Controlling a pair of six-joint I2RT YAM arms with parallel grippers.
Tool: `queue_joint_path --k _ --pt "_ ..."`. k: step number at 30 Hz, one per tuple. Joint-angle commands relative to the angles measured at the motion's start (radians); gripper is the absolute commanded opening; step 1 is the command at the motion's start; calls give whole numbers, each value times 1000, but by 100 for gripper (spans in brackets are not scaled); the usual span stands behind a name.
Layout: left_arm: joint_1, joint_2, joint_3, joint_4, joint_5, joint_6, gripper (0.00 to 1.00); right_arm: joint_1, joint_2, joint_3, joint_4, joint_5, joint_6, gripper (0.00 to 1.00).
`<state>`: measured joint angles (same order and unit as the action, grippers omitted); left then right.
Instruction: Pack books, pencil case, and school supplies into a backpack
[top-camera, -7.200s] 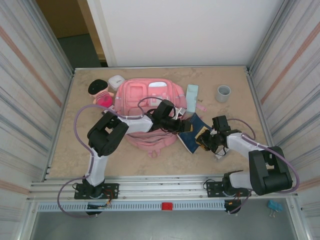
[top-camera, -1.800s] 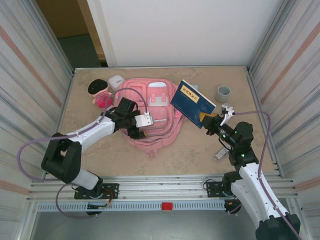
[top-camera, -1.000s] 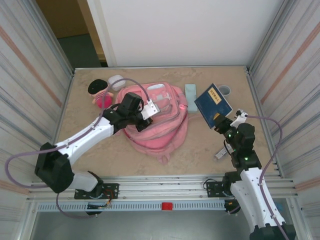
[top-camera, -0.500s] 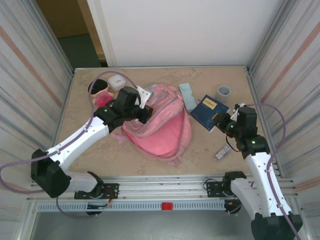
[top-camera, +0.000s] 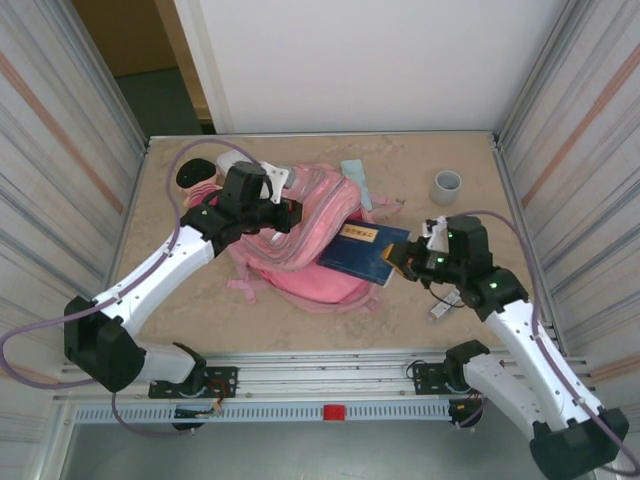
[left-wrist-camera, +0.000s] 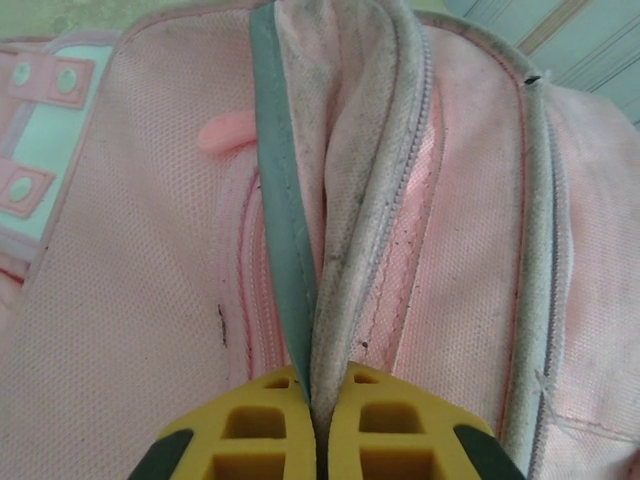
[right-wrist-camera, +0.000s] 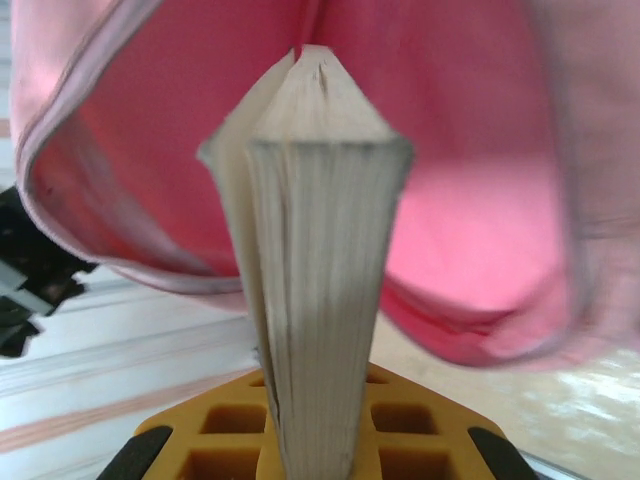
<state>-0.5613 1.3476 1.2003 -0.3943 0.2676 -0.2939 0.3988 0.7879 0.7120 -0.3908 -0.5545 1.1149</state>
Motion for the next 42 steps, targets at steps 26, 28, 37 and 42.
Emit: queue_joint_path --k 26,28,37,42 --pt "110 0 94 205 338 -26 0 379 993 148 1039 629 329 0" --pt "114 -1 97 185 316 -18 0 373 1029 177 968 630 345 3" --pt "139 -6 81 114 239 28 0 341 1001 127 809 597 351 48" --pt "143 4 104 38 217 85 0 327 845 18 773 587 309 61"
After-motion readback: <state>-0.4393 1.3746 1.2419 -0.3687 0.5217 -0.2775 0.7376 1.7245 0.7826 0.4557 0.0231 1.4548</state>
